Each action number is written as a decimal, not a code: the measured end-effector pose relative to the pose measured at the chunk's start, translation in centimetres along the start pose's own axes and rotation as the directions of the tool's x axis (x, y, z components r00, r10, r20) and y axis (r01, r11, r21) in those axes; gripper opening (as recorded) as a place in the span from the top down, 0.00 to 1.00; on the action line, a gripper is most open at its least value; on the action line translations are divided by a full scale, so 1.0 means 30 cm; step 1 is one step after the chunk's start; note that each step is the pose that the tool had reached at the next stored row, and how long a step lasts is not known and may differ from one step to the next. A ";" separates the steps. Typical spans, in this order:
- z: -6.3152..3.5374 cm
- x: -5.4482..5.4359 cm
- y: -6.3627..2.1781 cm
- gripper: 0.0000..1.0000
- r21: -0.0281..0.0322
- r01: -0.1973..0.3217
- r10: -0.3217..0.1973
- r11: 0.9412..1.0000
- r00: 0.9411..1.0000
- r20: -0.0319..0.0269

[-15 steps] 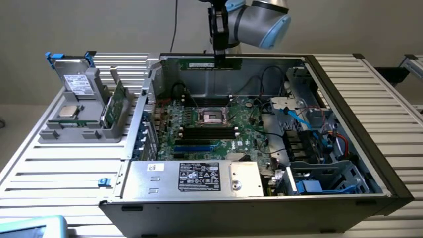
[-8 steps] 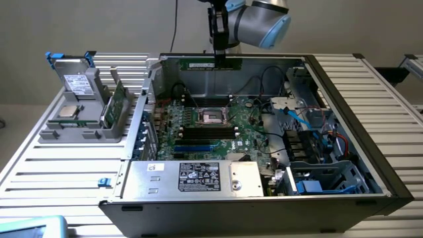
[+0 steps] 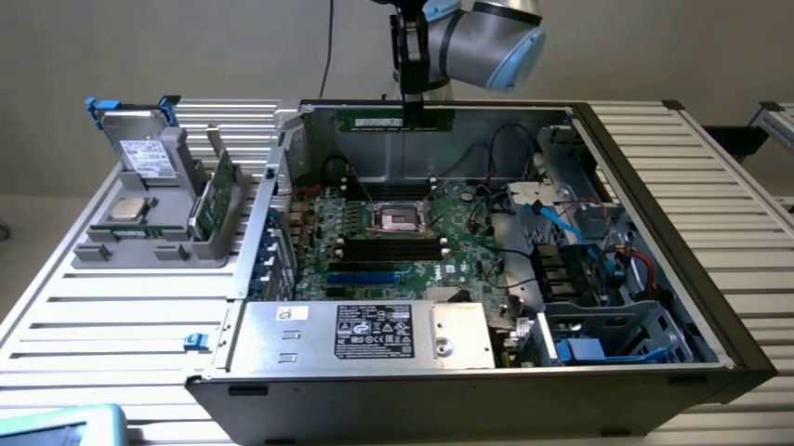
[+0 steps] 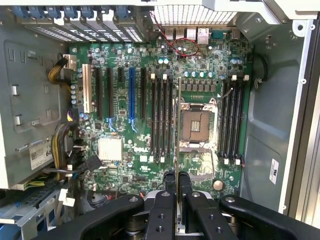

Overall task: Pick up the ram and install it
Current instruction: 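Insert the ram into the slot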

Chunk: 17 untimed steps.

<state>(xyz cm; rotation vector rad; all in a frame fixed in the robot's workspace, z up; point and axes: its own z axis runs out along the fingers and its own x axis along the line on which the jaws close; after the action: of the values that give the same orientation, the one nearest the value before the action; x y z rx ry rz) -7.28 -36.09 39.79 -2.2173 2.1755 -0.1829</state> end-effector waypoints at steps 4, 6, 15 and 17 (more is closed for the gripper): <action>0.000 0.000 0.000 0.86 0.000 0.000 0.000 1.000 1.000 0.000; 0.000 0.000 0.000 0.86 0.000 0.000 0.000 1.000 1.000 0.000; 0.034 -0.002 0.003 0.86 0.000 0.001 -0.001 1.000 1.000 -0.014; 0.041 -0.003 0.004 0.86 0.000 0.001 -0.001 1.000 1.000 -0.017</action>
<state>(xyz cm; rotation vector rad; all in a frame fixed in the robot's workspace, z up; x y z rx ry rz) -7.28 -36.09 38.56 -2.2259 2.1827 -0.2023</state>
